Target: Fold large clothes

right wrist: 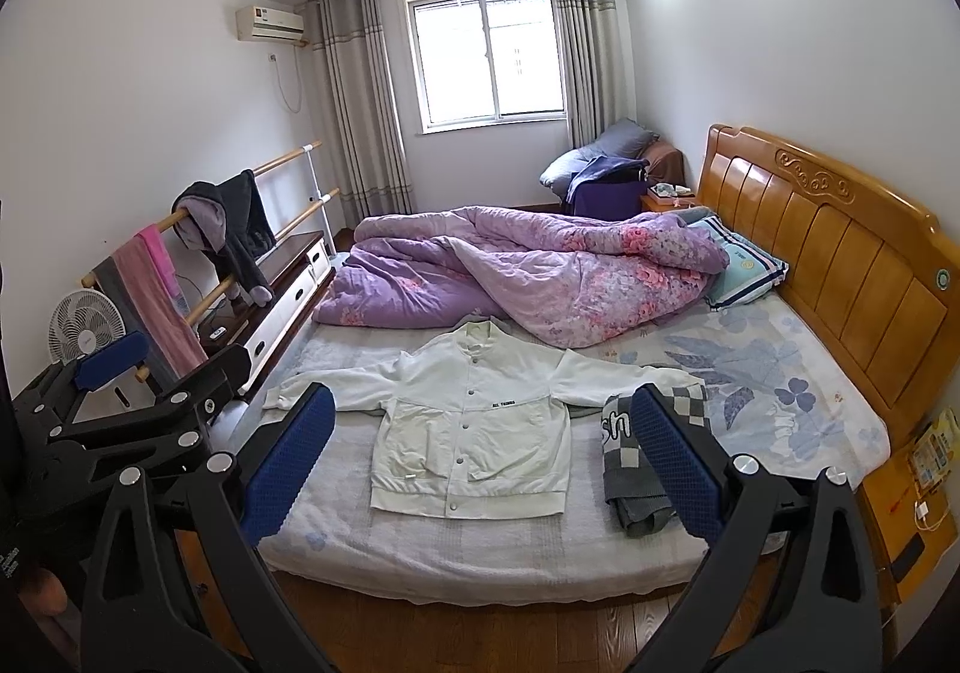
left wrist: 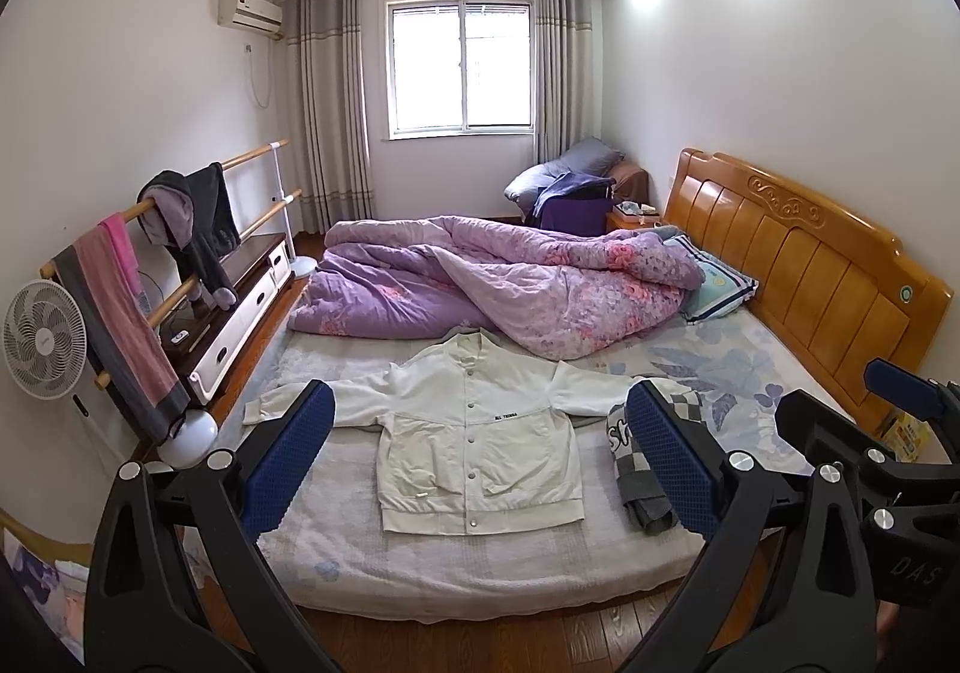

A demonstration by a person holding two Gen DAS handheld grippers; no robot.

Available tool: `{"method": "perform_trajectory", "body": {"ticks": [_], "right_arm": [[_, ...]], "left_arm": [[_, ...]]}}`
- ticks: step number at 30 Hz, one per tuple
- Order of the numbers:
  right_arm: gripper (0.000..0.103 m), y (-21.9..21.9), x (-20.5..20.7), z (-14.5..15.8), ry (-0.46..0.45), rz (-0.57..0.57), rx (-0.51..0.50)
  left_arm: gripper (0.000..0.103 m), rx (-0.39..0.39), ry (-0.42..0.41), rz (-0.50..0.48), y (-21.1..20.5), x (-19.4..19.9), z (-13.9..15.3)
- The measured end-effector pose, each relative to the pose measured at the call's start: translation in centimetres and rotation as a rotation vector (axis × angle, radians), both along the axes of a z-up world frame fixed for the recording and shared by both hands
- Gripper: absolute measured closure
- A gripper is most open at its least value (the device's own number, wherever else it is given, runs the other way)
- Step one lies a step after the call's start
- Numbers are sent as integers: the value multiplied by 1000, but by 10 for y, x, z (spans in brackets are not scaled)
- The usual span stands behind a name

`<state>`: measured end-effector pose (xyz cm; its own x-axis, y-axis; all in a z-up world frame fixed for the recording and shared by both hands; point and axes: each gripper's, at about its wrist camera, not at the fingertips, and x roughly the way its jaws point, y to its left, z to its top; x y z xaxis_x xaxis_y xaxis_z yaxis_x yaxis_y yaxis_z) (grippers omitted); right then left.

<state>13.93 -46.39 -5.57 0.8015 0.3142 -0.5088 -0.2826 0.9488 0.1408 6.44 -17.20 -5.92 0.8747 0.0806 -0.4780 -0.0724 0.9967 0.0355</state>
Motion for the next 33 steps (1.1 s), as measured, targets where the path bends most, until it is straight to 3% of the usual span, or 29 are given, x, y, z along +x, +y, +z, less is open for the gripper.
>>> {"method": "perform_trajectory", "body": {"ticks": [33], "right_arm": [[8, 2, -3, 1, -1, -4, -2]], "left_arm": [[5, -8, -5, 3, -4, -2, 2]]}}
